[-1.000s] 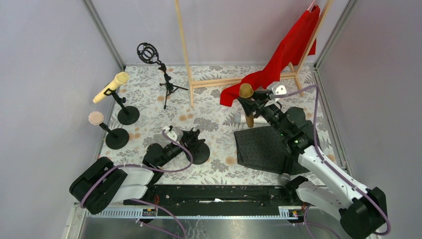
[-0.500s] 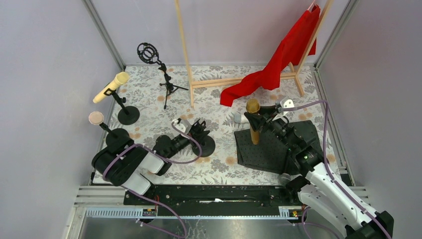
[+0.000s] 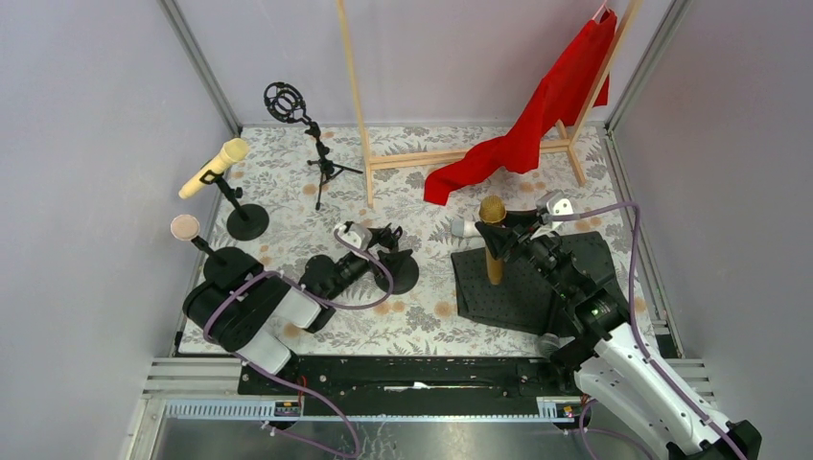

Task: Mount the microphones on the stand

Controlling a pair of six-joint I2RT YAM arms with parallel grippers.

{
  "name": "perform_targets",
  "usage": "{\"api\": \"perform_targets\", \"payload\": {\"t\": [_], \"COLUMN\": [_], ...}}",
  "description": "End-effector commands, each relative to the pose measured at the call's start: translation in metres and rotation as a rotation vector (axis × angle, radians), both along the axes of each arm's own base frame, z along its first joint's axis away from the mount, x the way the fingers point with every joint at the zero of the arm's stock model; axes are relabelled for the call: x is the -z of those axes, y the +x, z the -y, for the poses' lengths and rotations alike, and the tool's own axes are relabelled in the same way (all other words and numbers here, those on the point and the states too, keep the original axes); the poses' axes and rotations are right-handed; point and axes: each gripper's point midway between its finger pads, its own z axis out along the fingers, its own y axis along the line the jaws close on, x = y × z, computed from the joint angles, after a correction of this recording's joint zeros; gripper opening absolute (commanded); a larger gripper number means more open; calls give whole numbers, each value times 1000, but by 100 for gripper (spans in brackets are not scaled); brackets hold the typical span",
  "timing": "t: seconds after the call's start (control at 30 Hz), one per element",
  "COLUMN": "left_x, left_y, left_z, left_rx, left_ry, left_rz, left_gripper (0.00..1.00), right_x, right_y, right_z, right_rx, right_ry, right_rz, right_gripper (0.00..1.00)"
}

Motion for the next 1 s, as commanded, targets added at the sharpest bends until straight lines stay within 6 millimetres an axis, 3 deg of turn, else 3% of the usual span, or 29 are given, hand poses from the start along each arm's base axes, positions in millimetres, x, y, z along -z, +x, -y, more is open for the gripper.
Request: {"api": "perform_targets", "payload": {"t": [0.0,0.23,0.47,0.67,0.77,0.97], "left_x": [-33,-31,-39,-31,-37,-66], "left_y": [-14,-48,-69,-65,-75,-117], "left_z": [-11,-30,-33,-45,-34,-6], "left_rx": [-11,11,24,-39,49,331], "left_ry": [-80,-132,-111,2,-16,-78], "left_rz": [102,34,-9,41,75,145], "left_gripper": [81,86,87,89,85,81], "right_x": [-10,-16,-31,-45,-56,-85], "right_y": [-1,-3,-6,-12,-24,-61], "right_z": [4,6,3,-15,-27,-46], "right_rx": [20,28,4,-98,-197,-437], "right_ry": [27,42,141,227,235,264], "right_rz": [31,38,29,-11,11,126], "right_gripper": [0,0,0,0,0,0]}}
